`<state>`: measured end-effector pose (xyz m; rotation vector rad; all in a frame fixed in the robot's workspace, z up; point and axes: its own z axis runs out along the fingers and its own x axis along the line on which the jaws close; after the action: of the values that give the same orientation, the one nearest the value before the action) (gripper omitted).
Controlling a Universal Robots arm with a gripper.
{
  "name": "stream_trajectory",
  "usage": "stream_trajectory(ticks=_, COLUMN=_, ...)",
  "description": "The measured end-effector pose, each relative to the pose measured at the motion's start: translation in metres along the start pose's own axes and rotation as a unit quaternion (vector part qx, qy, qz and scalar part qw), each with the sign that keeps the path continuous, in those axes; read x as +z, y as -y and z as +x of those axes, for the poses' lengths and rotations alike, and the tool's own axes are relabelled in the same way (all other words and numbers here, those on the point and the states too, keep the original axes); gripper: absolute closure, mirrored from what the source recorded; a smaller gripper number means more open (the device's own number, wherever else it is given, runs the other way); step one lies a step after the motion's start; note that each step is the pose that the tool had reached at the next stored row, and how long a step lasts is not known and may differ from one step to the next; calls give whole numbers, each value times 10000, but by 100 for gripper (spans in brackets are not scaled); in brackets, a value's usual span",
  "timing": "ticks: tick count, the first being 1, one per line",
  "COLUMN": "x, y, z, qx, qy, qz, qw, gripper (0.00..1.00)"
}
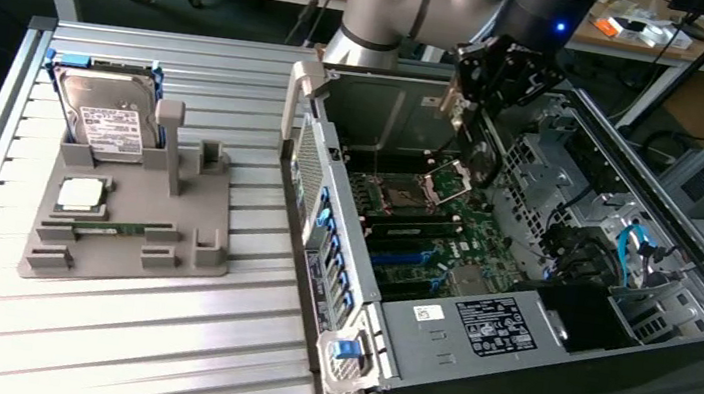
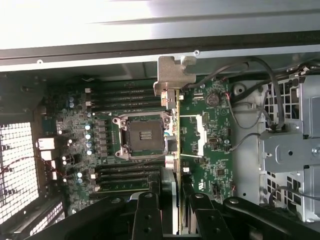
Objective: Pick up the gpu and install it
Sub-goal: 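Pick up the gpu and move the gpu toward the slot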
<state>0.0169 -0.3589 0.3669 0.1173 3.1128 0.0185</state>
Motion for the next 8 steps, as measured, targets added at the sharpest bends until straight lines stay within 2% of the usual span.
stream_trajectory(ticks=8, x=45, y=-5, z=-77, qx=0, qy=1, qz=14, qw=10000, gripper=73)
